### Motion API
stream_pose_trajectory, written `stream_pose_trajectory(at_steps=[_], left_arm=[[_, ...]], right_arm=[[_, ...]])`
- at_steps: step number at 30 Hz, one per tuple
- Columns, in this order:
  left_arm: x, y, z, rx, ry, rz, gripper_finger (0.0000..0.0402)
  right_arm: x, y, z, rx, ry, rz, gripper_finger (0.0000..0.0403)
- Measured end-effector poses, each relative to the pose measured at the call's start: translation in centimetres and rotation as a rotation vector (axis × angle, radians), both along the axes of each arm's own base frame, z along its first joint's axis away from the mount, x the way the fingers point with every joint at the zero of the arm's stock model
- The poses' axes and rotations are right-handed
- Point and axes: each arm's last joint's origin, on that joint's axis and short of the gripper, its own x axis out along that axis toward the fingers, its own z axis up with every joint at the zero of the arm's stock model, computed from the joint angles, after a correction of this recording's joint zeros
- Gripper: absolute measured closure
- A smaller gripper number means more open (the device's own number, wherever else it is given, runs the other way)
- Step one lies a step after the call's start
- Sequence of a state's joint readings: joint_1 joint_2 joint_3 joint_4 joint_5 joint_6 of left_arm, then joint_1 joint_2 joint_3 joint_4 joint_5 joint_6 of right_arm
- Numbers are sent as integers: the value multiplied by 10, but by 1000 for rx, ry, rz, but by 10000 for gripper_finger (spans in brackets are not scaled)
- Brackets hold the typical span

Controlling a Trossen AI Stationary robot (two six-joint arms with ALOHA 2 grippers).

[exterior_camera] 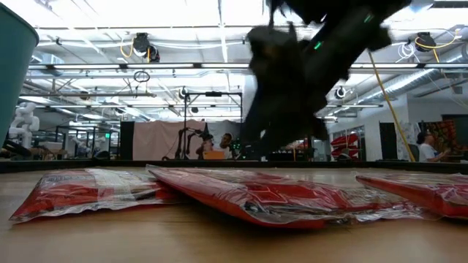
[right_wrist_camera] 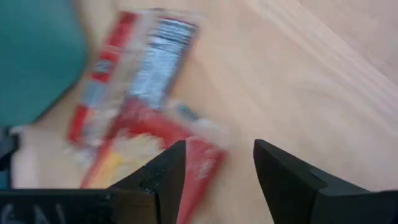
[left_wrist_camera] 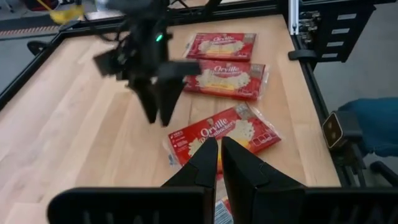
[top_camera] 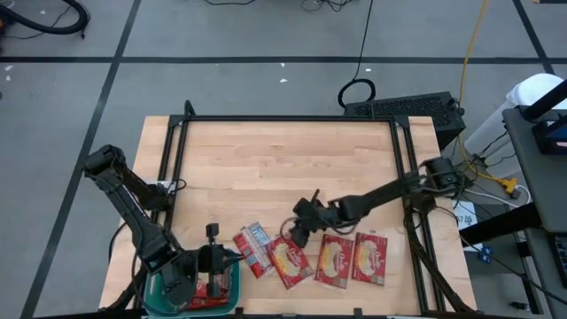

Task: Sort popcorn bags into baskets
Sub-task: Put the red popcorn bag into the blue container

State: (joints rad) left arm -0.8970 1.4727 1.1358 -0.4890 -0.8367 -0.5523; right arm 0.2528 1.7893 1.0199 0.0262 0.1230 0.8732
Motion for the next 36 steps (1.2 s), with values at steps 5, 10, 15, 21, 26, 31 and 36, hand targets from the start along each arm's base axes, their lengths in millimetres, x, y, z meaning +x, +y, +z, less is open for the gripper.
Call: stream_pose_trajectory(at_steps=[5, 10, 15, 21, 26, 31, 36], left_arm=[[0, 0, 0, 4, -4, 8, 376], [0, 1, -2, 7, 0, 10, 376], [-3, 4, -14, 28, 20, 13, 376], [-3, 4, -19, 14, 26, 19, 376], [-2, 4, -19, 9, 20, 19, 376], [1, 7, -19, 12, 17, 37, 376], [7, 14, -18, 20, 12, 73, 376]], right_arm=[[9, -2, -25, 84, 30, -29, 220], [13, 3, -43, 132, 63, 0, 220], [14, 8, -46, 105, 43, 68, 235], [13, 8, -48, 95, 57, 71, 330], [14, 8, -45, 30, 13, 92, 393], [15, 9, -24, -46, -84, 141, 400], [14, 10, 5, -135, -208, 173, 402]])
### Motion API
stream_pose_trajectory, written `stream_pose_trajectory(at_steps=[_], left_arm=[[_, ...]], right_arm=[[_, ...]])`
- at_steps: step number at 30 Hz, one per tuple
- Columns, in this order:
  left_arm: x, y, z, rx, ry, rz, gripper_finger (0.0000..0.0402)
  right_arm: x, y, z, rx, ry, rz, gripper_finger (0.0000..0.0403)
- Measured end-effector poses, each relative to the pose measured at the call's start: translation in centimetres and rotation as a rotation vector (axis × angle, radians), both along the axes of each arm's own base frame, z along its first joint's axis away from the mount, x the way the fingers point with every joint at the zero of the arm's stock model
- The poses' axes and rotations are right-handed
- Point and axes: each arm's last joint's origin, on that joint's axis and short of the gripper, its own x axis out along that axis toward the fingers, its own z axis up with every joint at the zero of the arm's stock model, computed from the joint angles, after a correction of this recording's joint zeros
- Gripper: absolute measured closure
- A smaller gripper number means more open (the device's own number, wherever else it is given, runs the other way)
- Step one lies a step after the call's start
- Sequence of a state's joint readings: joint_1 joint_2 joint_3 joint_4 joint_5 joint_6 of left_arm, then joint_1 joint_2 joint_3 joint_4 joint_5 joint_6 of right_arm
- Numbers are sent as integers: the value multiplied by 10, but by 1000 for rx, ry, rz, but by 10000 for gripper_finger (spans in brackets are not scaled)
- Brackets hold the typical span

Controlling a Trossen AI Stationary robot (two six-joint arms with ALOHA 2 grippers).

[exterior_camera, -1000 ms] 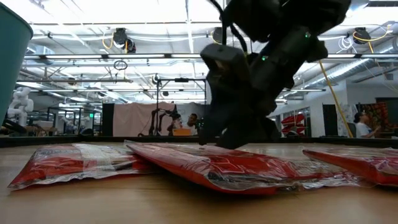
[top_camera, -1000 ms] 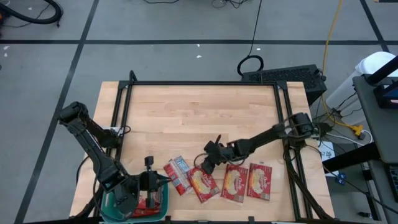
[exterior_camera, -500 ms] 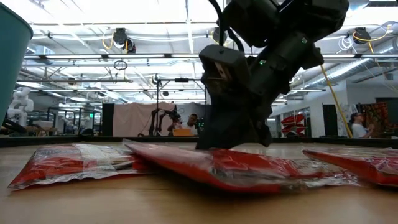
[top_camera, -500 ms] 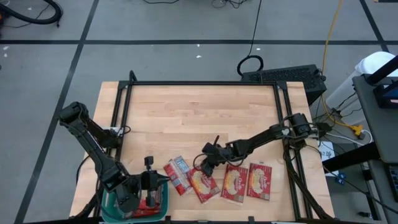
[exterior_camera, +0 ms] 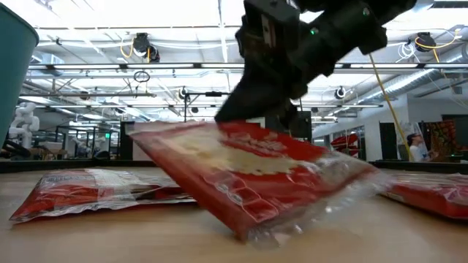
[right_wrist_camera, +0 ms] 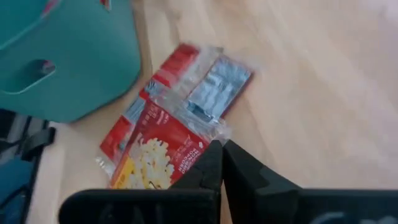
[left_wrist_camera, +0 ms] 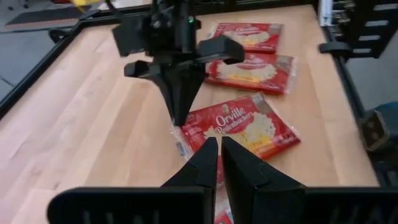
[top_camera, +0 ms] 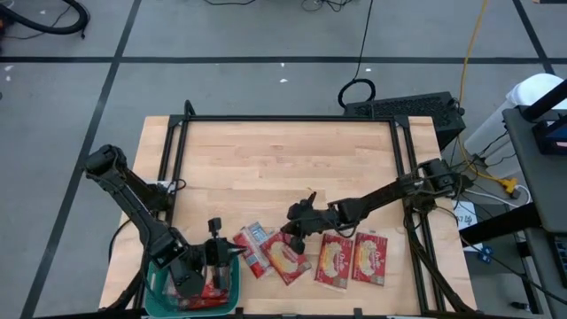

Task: Sort popcorn bags into baskets
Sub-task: Put the red popcorn bag into the blue container

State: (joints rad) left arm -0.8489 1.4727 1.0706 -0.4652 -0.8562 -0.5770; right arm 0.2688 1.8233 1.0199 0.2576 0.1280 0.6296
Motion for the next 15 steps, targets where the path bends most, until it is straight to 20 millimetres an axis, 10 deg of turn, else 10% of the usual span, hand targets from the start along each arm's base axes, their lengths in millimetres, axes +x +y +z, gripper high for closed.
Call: stream_pose_trajectory(at_steps=[6, 15], left_arm=[[16, 10, -6, 5, 17, 42, 357], [47, 28, -23, 20, 56, 114, 203]], right_arm=[[-4, -1, 29, -82, -116, 36, 402], [-14, 4, 59, -231, -212, 39, 403]])
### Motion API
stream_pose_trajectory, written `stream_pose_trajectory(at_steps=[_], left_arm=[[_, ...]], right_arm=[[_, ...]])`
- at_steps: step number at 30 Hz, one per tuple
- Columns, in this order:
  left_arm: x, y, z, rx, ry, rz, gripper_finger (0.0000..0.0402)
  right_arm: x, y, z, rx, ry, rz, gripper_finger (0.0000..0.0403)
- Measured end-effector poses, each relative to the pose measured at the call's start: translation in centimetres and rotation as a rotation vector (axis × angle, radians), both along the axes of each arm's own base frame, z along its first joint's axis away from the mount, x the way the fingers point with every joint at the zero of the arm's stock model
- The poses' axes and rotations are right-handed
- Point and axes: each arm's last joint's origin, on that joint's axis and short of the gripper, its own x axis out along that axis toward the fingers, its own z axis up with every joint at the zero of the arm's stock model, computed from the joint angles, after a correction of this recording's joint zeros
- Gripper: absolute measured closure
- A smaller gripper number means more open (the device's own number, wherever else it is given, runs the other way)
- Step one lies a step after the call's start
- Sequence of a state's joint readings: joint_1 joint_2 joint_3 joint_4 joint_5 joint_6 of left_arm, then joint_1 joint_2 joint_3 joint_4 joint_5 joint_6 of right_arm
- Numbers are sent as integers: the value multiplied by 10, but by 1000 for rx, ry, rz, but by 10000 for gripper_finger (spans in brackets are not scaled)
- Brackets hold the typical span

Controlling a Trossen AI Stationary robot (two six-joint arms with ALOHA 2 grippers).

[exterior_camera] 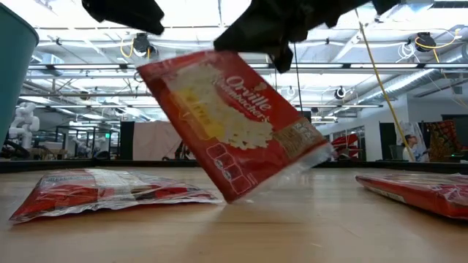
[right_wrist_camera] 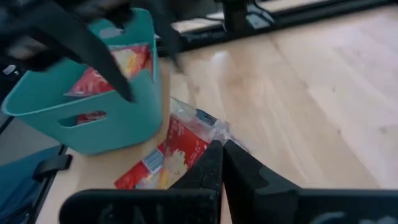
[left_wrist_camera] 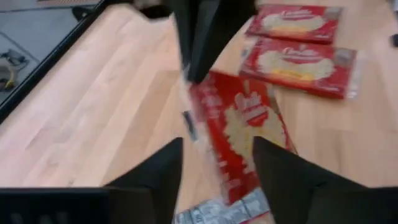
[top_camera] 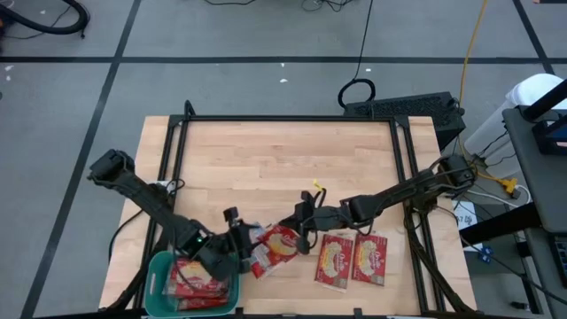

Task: Sort popcorn bags into baskets
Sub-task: Put the red popcorn bag into the blue container

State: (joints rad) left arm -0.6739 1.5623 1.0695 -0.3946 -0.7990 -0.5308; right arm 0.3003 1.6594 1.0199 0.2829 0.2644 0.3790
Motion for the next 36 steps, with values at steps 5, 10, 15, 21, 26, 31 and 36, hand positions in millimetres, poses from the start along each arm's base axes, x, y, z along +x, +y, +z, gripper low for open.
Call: stream_pose_trajectory(at_steps=[5, 10, 15, 21, 26, 31, 36], left_arm=[[10, 14, -2, -36, 24, 32, 142], [20, 32, -2, 6, 38, 75, 129], [32, 55, -3, -10, 93, 71, 134], [39, 69, -5, -49, 184, -58, 241], [40, 71, -6, -25, 213, -115, 375], [39, 74, -5, -9, 230, -118, 366], [36, 75, -6, 6, 262, -112, 372]], right_arm=[[-6, 1, 14, -62, -42, 11, 403], [-9, 0, 22, -112, -64, 34, 403], [-10, -5, 29, -148, -86, 35, 403], [-8, -13, 29, -185, -88, 29, 403], [-7, -19, 27, -205, -58, 22, 403], [-8, -21, 24, -206, -25, 19, 399], [-13, -19, 15, -144, 73, -5, 368]])
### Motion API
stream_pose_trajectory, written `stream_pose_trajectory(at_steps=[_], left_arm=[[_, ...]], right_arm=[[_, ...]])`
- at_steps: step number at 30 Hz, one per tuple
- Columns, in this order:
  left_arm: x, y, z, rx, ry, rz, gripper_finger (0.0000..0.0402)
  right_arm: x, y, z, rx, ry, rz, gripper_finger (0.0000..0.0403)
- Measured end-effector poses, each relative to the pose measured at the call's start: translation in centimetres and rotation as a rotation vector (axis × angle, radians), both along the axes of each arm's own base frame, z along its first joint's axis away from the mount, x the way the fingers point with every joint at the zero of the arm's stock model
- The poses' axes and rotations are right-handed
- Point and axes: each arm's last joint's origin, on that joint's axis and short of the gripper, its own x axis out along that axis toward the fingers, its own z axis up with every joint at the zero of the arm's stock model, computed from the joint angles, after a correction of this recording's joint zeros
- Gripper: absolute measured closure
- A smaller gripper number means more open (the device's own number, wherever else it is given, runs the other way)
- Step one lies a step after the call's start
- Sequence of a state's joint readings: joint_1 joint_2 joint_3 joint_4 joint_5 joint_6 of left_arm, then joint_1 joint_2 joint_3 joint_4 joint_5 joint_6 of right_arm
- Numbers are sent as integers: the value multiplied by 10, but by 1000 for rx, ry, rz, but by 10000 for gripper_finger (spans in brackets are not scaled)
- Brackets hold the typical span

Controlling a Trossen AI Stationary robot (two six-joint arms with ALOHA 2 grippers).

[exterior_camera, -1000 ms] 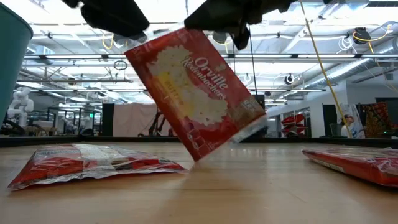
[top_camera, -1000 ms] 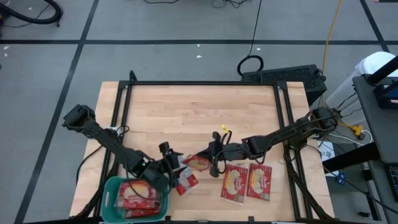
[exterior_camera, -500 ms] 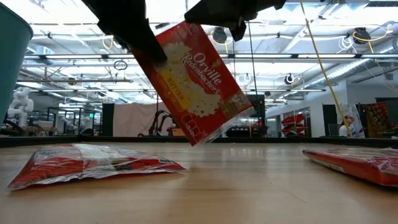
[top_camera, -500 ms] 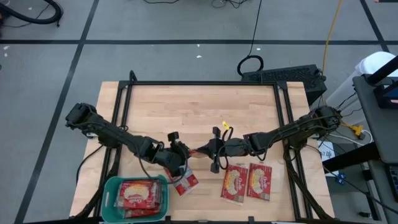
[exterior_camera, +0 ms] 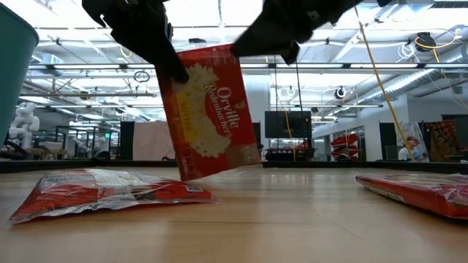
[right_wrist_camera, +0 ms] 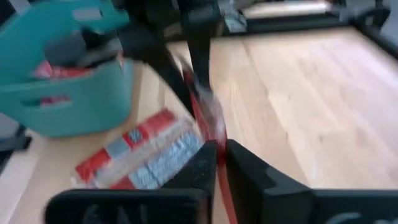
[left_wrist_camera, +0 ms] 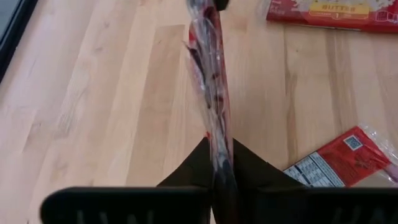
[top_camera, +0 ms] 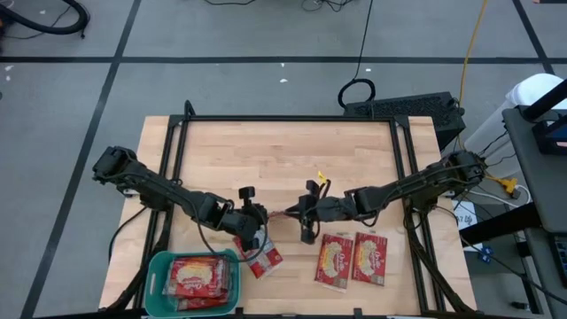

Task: Sort popcorn bags into baskets
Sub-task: Put the red popcorn bag into the blue container

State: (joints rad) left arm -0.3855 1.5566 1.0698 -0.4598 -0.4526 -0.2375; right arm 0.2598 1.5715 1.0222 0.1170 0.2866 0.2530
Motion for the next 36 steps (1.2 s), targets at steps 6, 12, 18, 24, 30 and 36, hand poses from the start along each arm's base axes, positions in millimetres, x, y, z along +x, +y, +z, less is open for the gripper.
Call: stream_pose_trajectory(at_steps=[6, 12, 18, 24, 30, 36], left_arm=[[0, 0, 0, -6, 7, -15, 386], [0, 0, 0, 1, 10, -25, 363], [0, -1, 0, 6, 8, -38, 382], [3, -2, 2, 2, -21, -61, 375], [3, -3, 2, -10, -18, -70, 361], [3, -3, 2, -15, -21, -64, 373]], right_arm=[[-7, 8, -8, 2, 79, -17, 303], [-1, 13, 10, -104, 56, 27, 244], [6, 15, 31, -161, 21, 68, 223], [19, 8, 8, -170, 73, 65, 231], [31, 12, -16, -141, 102, 79, 251], [38, 13, -21, -167, 64, 89, 331]])
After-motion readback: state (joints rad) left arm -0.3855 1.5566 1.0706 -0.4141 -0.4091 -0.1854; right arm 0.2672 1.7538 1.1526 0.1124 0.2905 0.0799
